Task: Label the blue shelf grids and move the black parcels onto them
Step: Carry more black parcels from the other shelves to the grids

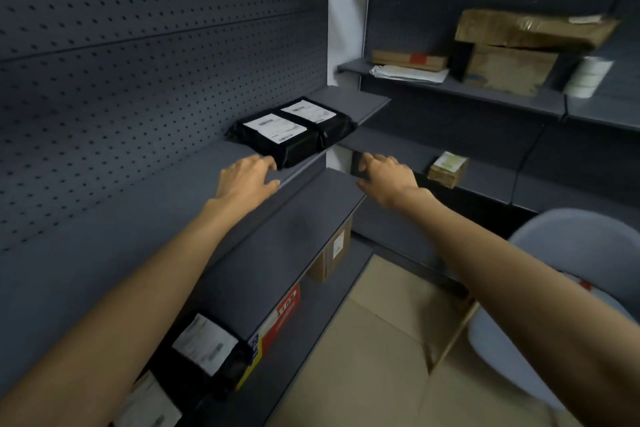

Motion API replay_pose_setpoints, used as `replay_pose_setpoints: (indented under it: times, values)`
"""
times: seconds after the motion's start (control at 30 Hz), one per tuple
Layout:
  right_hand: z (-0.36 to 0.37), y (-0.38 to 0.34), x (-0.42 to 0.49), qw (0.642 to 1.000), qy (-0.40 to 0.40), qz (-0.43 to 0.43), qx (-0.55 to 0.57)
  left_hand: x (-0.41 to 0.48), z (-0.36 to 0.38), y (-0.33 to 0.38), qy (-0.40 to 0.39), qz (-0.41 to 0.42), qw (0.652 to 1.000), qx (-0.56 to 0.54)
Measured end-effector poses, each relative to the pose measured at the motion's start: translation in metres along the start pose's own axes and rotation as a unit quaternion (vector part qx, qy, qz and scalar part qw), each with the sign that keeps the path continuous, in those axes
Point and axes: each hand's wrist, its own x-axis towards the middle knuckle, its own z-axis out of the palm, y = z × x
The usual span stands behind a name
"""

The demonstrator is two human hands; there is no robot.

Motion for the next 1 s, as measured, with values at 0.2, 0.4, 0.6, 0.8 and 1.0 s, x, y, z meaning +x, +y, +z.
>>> replay_pose_setpoints:
  times: [0.2,0.4,0.6,0.8,1.0]
  values:
    - [0.011,0.03,0.094,1.0,0.005,-0.018,0.011,0.095,0.025,0.013,0.012,-0.016,1.0,0.006]
    - [0.03,0.045,0.186,0.998,0.002,-0.047,0.032,0.159,0.051,0.024,-0.002,-0.105,0.993,0.051]
    - [0.047,0.031,0.27,0.994,-0.048,-0.097,0.032,0.227,0.083,0.057,-0.055,-0.278,0.958,0.035]
    - [0.072,0.042,0.309,0.982,-0.105,-0.154,0.039,0.243,0.108,0.073,-0.061,-0.362,0.928,0.059]
    - [0.066,0.044,0.334,0.965,-0.178,-0.178,0.071,0.228,0.099,0.065,-0.1,-0.443,0.89,-0.036]
